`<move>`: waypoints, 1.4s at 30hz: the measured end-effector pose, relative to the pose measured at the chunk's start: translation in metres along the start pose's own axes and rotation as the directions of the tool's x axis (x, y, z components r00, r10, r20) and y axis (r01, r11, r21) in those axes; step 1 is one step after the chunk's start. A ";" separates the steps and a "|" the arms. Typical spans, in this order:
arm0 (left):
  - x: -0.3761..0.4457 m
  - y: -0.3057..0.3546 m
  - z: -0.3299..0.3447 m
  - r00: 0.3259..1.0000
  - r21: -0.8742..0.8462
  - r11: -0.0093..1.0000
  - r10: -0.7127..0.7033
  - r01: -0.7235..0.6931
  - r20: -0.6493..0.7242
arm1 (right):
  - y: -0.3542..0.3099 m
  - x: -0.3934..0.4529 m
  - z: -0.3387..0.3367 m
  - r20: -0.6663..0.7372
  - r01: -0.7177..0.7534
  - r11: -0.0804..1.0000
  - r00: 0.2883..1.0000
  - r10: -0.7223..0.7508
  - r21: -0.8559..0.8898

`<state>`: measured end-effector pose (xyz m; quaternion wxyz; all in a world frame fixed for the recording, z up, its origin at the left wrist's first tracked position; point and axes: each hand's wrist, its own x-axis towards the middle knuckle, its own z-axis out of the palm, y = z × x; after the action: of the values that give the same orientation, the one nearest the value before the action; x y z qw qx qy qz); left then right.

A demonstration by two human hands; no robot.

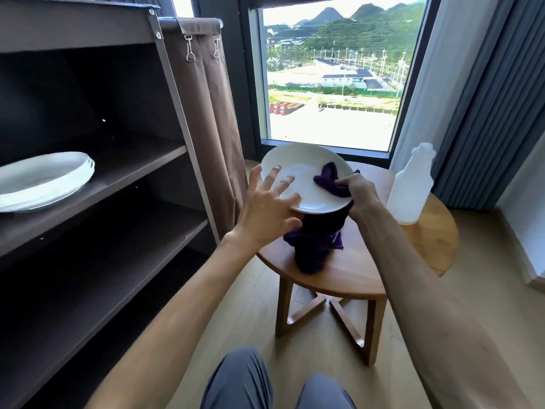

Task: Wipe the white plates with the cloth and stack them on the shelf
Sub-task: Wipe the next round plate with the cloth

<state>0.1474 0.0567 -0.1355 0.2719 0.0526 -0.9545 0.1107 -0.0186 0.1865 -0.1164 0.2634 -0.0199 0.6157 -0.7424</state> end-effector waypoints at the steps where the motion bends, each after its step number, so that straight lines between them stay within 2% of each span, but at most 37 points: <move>1: 0.006 -0.001 -0.005 0.996 0.007 1.000 -0.028 0.028 0.090 | -0.001 -0.004 0.000 0.016 0.010 1.000 1.000 -0.010 -0.029; 3: 0.015 0.002 -0.015 0.972 -0.109 0.992 -0.041 0.068 0.230 | -0.004 -0.008 0.001 0.077 0.043 0.999 0.996 -0.042 -0.013; 5: 0.019 0.004 -0.014 0.965 -0.304 0.938 -0.092 0.166 0.246 | -0.006 -0.017 0.006 0.156 0.076 0.993 0.984 -0.090 0.092; 7: 0.018 0.005 -0.017 0.944 -0.532 0.781 -0.243 0.326 0.223 | -0.004 -0.024 0.014 0.175 0.188 0.977 0.963 -0.202 0.096; 9: 0.017 0.005 -0.024 0.920 -0.744 0.561 -0.340 0.363 0.193 | 0.002 -0.028 0.022 0.119 0.402 0.914 0.906 -0.406 0.060; 12: 0.020 0.005 -0.038 0.911 -0.914 0.272 -0.364 0.302 0.192 | 0.012 -0.023 0.026 0.079 0.695 0.714 0.719 -0.690 -0.082; 14: 0.018 0.001 -0.043 0.909 -0.945 0.139 -0.346 0.296 0.233 | 0.015 -0.015 0.030 0.108 0.834 0.509 0.538 -0.836 -0.214; 16: 0.013 -0.002 -0.043 0.915 -0.955 0.051 -0.306 0.292 0.263 | 0.014 -0.009 0.036 0.141 0.885 0.326 0.388 -0.911 -0.332; 17: 0.012 -0.004 -0.042 0.917 -0.955 0.026 -0.288 0.296 0.277 | 0.012 -0.006 0.040 0.168 0.895 0.277 0.351 -0.921 -0.350; 18: 0.011 -0.006 -0.042 0.918 -0.955 0.009 -0.278 0.297 0.283 | 0.009 -0.005 0.043 0.195 0.900 0.267 0.347 -0.918 -0.343; 20: 0.010 -0.009 -0.044 0.919 -0.958 -0.019 -0.279 0.287 0.280 | 0.002 -0.002 0.046 0.276 0.900 0.302 0.391 -0.878 -0.314; 21: 0.010 -0.010 -0.045 0.915 -0.959 -0.046 -0.289 0.280 0.281 | -0.002 0.000 0.047 0.305 0.881 0.355 0.447 -0.841 -0.312; 24: 0.005 -0.016 -0.042 0.907 -0.958 -0.138 -0.314 0.250 0.281 | -0.017 0.003 0.044 0.286 0.708 0.647 0.706 -0.648 -0.282; 26: 0.000 -0.015 -0.039 0.893 -0.951 -0.199 -0.342 0.236 0.294 | -0.021 0.012 0.038 0.308 0.573 0.779 0.811 -0.497 -0.254; 29: -0.005 -0.011 -0.030 0.874 -0.931 -0.305 -0.374 0.199 0.310 | -0.013 0.021 0.028 0.334 0.478 0.850 0.856 -0.394 -0.222; 32: -0.008 -0.005 -0.017 0.840 -0.908 -0.384 -0.427 0.168 0.335 | 0.001 0.016 0.023 0.225 0.399 0.896 0.907 -0.355 -0.194; 35: -0.006 0.001 -0.003 0.794 -0.872 -0.480 -0.491 0.097 0.359 | 0.026 0.013 0.023 0.130 0.252 0.968 0.959 -0.250 -0.001; 38: -0.002 0.000 0.005 0.787 -0.868 -0.484 -0.489 0.115 0.377 | 0.041 0.014 0.017 -0.007 0.172 0.979 0.985 -0.173 0.112; 40: -0.004 -0.007 0.000 0.815 -0.860 -0.472 -0.412 0.193 0.409 | 0.035 0.016 0.010 0.005 0.179 0.978 0.984 -0.180 0.109; 42: -0.007 -0.021 -0.008 0.822 -0.831 -0.487 -0.333 0.270 0.462 | 0.022 0.016 0.006 0.114 0.258 0.965 0.958 -0.261 0.047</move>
<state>0.1607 0.0387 -0.1285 0.2318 0.0883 -0.5518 -0.7962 -0.0225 0.1726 -0.1396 0.2005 -0.1405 0.5789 -0.7778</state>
